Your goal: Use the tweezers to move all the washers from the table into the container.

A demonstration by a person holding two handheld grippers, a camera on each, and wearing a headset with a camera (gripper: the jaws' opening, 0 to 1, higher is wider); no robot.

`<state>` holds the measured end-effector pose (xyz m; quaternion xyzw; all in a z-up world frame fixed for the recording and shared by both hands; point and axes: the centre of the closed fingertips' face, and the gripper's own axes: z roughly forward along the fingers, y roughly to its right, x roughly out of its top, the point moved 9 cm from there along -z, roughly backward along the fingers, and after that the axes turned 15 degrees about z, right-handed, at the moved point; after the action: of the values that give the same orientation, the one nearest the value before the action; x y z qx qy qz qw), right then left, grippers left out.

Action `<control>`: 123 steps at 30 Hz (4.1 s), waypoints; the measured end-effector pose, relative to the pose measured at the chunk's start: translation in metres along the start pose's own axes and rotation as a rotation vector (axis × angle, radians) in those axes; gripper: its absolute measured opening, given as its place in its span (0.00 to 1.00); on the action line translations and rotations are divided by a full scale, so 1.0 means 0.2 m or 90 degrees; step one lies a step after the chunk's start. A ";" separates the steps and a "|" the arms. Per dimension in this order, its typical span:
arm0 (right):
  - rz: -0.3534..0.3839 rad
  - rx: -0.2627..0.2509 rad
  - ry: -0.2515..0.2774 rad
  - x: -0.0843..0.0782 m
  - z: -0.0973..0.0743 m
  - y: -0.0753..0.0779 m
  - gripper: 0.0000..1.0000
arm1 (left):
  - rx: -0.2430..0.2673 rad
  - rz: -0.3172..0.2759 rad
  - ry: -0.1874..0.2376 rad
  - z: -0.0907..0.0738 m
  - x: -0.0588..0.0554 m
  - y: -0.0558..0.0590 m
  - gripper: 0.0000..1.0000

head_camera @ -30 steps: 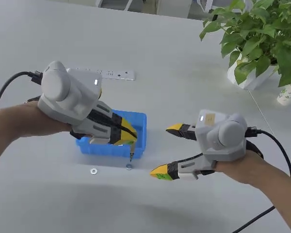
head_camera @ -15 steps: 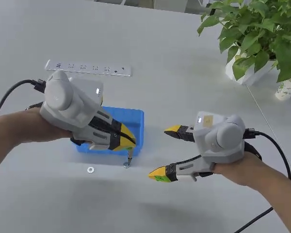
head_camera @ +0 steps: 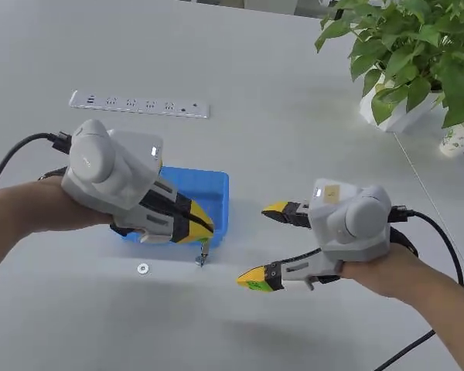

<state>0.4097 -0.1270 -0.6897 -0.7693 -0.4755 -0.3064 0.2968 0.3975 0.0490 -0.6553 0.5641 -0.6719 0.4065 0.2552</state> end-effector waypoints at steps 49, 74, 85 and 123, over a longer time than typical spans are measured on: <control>-0.024 0.013 0.006 0.04 0.04 -0.03 0.60 | -0.002 -0.011 0.006 -0.05 -0.04 -0.01 0.05; -0.048 0.025 0.006 0.05 0.07 -0.05 0.57 | -0.008 -0.025 0.010 -0.07 -0.07 -0.01 0.05; -0.083 0.051 0.004 0.11 0.16 -0.08 0.46 | -0.014 -0.020 0.004 -0.07 -0.06 -0.01 0.05; -0.153 0.084 -0.033 0.15 0.32 -0.14 0.08 | -0.022 -0.010 0.003 -0.05 -0.04 0.00 0.05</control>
<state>0.4061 -0.0521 -0.7025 -0.6934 -0.5907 -0.2878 0.2956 0.3975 0.0616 -0.6565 0.5637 -0.6738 0.3941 0.2701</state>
